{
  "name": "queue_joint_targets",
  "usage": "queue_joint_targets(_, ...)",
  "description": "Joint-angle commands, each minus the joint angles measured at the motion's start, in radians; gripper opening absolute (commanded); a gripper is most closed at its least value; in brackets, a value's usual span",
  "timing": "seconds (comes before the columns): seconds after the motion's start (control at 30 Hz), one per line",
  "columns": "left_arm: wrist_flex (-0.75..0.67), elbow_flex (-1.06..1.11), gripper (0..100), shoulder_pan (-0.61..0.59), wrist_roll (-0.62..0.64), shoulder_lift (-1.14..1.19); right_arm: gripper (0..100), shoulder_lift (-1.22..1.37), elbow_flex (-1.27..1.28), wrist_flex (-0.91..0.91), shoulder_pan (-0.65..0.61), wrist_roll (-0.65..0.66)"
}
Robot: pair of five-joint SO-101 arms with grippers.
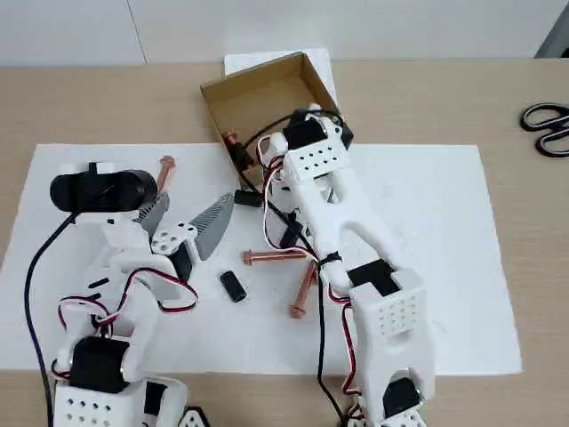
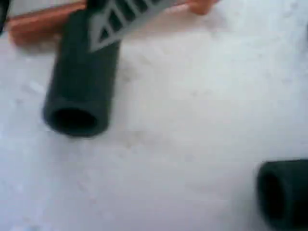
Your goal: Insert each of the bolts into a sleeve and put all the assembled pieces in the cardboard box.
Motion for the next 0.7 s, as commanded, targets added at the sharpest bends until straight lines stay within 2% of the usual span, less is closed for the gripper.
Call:
queue_joint_targets(0.0, -0.028, -0.038, 31, -0.009, 0.005, 0.003, 11.3, -0.007, 0.005, 0.008, -0.002, -0.009)
queue_joint_targets(0.4, -0.029, -0.038, 31, -0.009, 0.005, 0.003, 12.5, -0.004, 0.005, -0.028, -0.002, -0.068)
queue_joint_targets(0.67, -0.031, -0.038, 31, -0.009, 0.005, 0.003, 32.5, 0.044, 0.005, -0.048, -0.031, -0.074)
